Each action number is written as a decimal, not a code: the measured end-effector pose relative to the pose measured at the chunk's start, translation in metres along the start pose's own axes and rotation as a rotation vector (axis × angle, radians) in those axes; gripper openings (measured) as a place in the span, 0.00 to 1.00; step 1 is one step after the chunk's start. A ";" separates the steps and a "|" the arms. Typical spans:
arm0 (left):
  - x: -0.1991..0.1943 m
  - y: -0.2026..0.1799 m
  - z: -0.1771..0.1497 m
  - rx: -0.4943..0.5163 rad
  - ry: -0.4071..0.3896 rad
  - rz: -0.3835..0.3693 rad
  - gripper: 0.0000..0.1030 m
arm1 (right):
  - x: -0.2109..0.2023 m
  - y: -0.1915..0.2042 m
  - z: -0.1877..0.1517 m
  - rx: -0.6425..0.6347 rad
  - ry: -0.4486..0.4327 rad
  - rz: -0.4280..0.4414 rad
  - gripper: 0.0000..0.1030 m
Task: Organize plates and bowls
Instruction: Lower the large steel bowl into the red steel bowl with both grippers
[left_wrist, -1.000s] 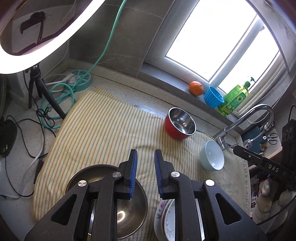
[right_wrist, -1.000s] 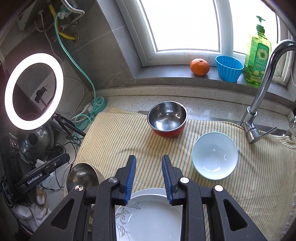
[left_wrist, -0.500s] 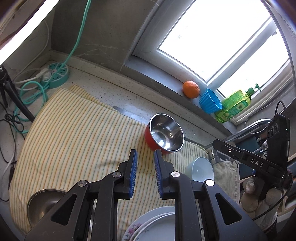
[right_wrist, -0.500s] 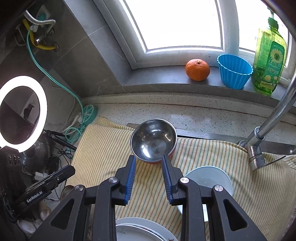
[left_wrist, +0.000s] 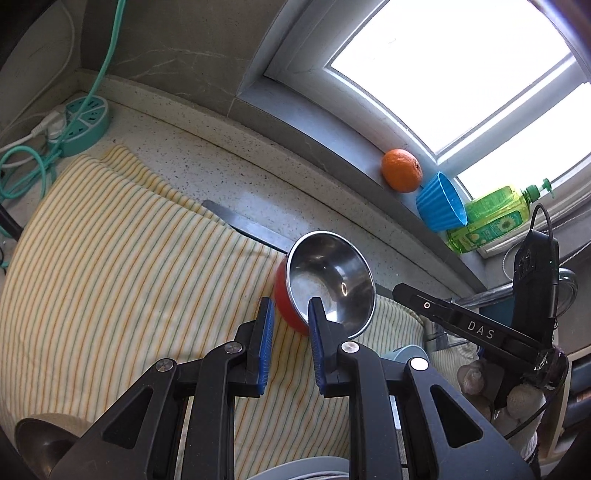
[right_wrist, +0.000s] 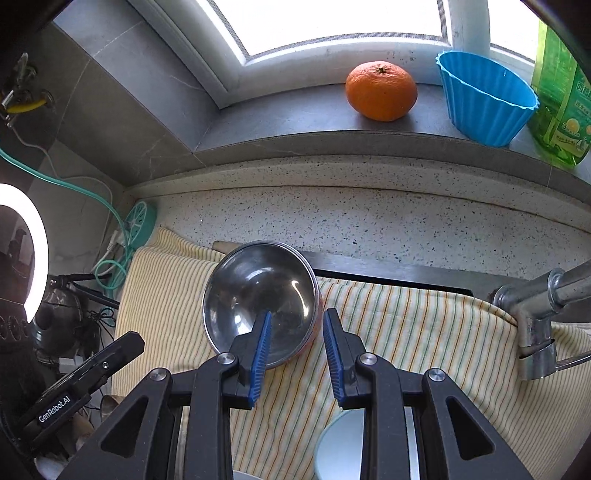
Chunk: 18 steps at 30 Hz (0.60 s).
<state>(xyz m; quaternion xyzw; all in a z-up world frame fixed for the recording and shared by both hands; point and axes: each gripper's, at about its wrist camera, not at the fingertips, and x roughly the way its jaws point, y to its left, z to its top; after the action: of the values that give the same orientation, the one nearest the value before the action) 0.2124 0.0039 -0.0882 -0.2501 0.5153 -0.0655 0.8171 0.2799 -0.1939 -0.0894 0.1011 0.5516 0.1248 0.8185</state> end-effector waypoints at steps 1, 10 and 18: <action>0.004 0.001 0.003 -0.008 0.009 -0.005 0.16 | 0.003 -0.002 0.003 0.003 0.006 -0.001 0.25; 0.040 -0.001 0.020 -0.010 0.059 0.028 0.16 | 0.027 -0.012 0.018 0.025 0.043 0.005 0.25; 0.056 -0.006 0.025 0.015 0.081 0.057 0.16 | 0.037 -0.012 0.022 0.022 0.063 0.000 0.25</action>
<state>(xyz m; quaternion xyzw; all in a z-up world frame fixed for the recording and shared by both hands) 0.2613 -0.0132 -0.1221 -0.2264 0.5544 -0.0562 0.7989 0.3153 -0.1940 -0.1176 0.1062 0.5784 0.1216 0.7996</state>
